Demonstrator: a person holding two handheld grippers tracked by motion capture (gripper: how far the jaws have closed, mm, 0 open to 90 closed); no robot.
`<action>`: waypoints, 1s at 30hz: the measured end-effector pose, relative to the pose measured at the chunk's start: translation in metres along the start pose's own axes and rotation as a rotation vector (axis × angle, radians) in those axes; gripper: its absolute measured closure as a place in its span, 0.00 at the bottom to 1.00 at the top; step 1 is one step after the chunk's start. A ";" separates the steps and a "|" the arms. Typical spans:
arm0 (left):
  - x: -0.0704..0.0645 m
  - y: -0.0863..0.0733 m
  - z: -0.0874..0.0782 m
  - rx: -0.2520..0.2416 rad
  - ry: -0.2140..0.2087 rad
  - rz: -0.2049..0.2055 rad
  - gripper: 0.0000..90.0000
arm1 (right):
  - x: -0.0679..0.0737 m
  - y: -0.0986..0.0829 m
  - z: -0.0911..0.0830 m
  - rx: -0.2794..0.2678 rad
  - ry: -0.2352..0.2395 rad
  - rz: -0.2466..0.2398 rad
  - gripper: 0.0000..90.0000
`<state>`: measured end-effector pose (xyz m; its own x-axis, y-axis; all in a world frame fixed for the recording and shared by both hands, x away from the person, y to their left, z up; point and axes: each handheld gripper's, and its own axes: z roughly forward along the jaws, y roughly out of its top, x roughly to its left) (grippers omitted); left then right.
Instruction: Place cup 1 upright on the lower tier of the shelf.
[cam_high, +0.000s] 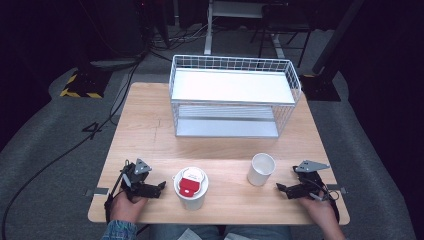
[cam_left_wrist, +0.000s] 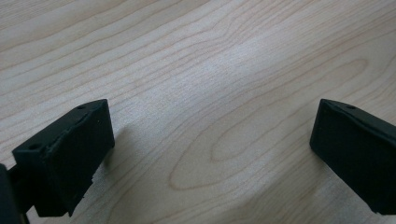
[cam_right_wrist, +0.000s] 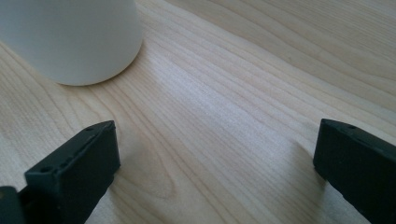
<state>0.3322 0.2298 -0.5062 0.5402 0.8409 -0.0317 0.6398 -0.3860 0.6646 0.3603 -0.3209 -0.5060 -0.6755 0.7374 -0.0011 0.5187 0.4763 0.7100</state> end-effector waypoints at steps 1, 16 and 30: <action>0.000 0.000 0.000 -0.001 0.000 0.000 0.00 | -0.001 0.000 0.000 0.001 -0.010 0.008 0.01; 0.001 0.000 0.000 0.000 0.003 0.005 0.00 | -0.001 -0.001 -0.001 0.000 -0.033 0.035 0.01; 0.000 0.001 0.001 -0.004 0.005 -0.007 0.00 | -0.001 -0.002 -0.002 -0.004 -0.034 0.035 0.02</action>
<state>0.3336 0.2289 -0.5064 0.5327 0.8456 -0.0330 0.6417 -0.3782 0.6673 0.3589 -0.3230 -0.5059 -0.6387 0.7694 0.0003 0.5399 0.4480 0.7126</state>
